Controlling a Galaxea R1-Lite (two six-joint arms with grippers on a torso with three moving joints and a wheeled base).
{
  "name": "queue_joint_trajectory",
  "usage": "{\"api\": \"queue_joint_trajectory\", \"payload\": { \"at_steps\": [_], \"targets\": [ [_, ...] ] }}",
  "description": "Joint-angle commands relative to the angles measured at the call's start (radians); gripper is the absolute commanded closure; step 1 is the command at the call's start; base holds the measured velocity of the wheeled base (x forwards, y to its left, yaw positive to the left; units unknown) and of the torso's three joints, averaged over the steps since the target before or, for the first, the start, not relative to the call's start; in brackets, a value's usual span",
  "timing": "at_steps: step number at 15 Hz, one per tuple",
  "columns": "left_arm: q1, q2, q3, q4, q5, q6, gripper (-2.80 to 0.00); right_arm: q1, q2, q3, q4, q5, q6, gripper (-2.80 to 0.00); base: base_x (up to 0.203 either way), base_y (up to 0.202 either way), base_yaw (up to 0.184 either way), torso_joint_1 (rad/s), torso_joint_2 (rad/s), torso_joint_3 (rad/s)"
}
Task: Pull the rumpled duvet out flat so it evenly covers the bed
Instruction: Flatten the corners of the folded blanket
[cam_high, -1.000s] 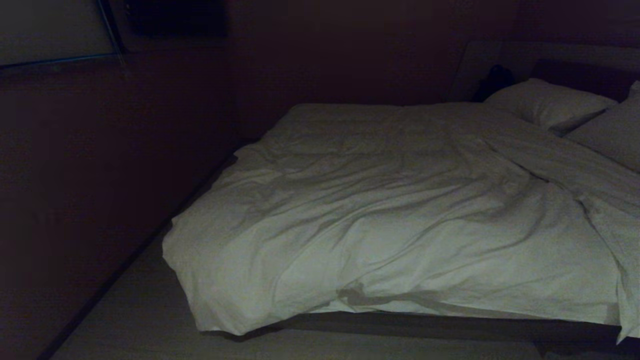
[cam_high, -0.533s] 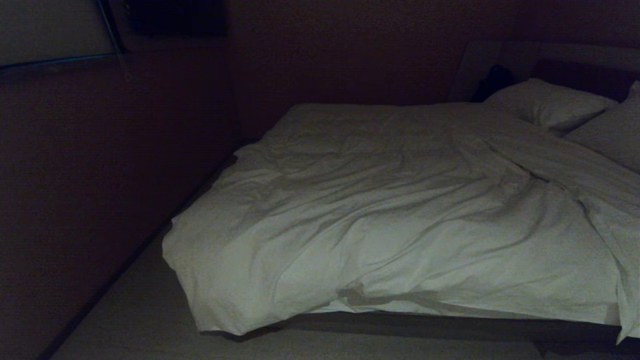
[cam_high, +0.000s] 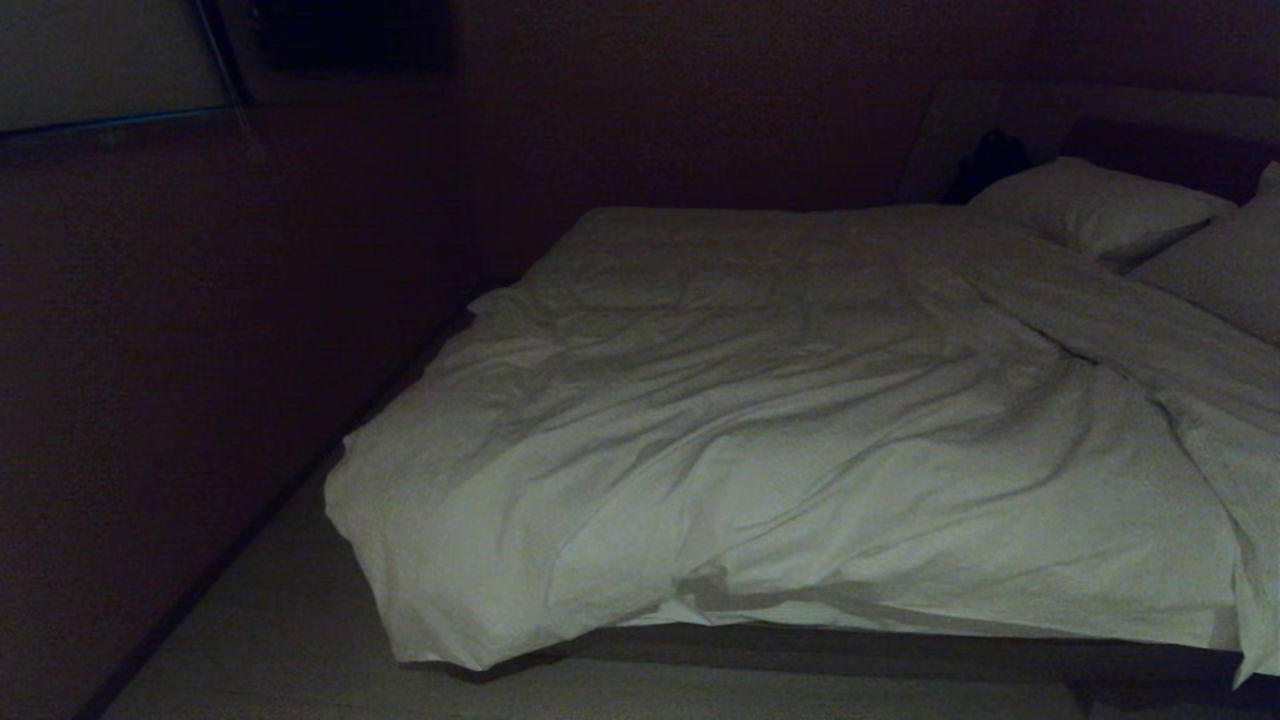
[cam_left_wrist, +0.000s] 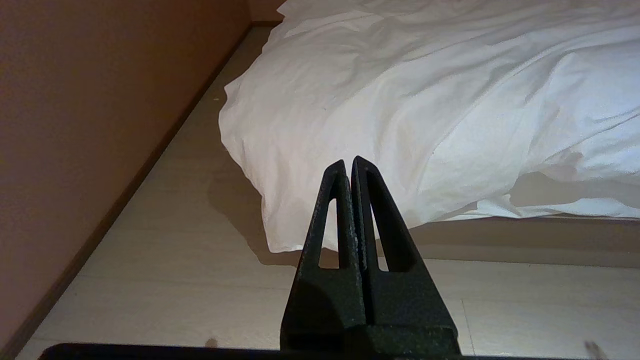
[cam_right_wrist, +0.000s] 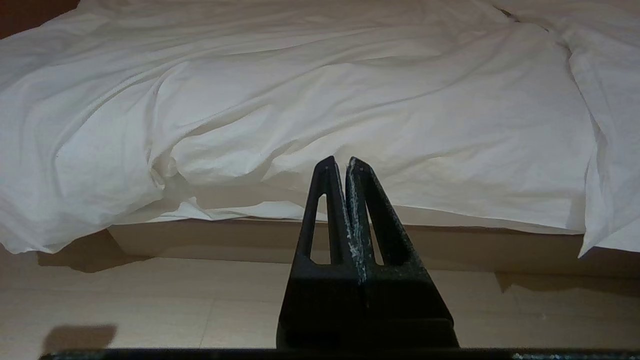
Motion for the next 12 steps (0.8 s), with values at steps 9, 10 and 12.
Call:
{"api": "queue_joint_trajectory", "payload": {
  "at_steps": [9, 10, 12],
  "targets": [
    [0.000, 0.000, 0.000, -0.001, 0.000, 0.001, 0.00, 0.000, 0.001, 0.000, -0.001, 0.000, 0.002, 0.00, 0.000, 0.000, 0.000, 0.000, 0.00, 0.000],
    [0.000, 0.000, 0.000, 0.001, 0.000, 0.001, 0.00, 0.000, 0.001, 0.000, -0.001, 0.001, 0.002, 0.00, 0.000, 0.000, 0.000, 0.000, 0.00, 0.000],
    [0.000, 0.000, 0.000, -0.001, 0.000, 0.001, 0.00, 0.000, 0.001, 0.000, -0.003, 0.001, 0.001, 0.00, 0.000, 0.000, 0.000, 0.000, 0.00, 0.000]
  ]
}}
